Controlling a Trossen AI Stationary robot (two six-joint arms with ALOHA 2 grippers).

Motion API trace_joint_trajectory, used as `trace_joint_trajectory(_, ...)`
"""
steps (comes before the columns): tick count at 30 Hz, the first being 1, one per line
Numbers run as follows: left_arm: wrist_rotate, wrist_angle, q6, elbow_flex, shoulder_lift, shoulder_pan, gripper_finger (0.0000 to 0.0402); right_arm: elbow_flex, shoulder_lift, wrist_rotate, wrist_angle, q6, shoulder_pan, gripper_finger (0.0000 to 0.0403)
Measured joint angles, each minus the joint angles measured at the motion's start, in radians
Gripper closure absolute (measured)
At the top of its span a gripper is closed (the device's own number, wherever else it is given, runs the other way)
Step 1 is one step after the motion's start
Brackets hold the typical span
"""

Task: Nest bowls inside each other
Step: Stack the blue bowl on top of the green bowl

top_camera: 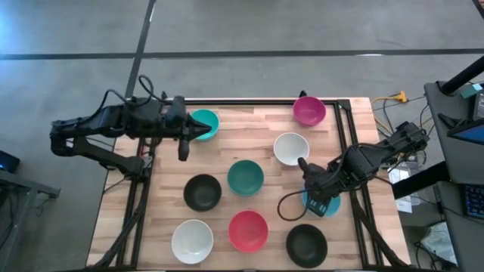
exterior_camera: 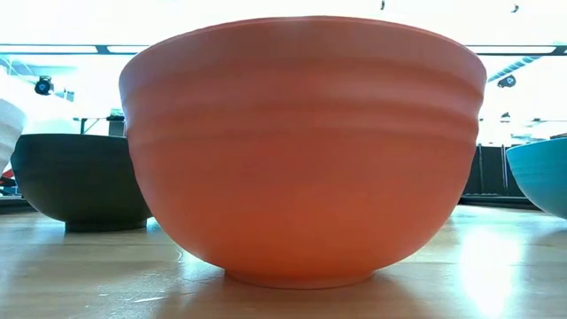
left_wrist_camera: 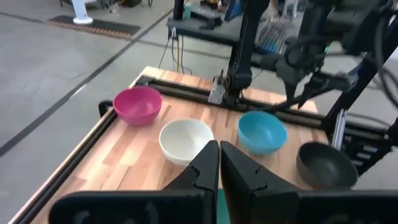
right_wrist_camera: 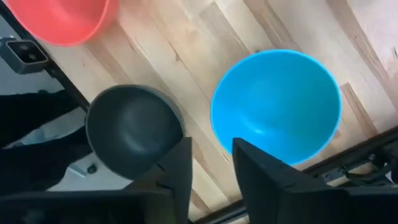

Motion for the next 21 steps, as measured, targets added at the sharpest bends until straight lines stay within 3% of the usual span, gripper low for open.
trace_joint_trajectory(5,0.063,-0.009,-0.005,-0.001,0.012,0.000,0.0402,-0.011,0.000,0.000,0.001,0.023,0.001,0.0264)
trace_joint_trajectory(11,0.081,-0.009,-0.005,-0.001,0.009,-0.001,0.0402,-0.075,0.000,0.000,0.023,0.042,0.001,0.0266)
trace_joint_trajectory(21,0.081,-0.009,-0.005,-0.001,-0.006,0.000,0.0402,-0.315,0.000,-0.008,0.286,0.063,0.003,0.0273)
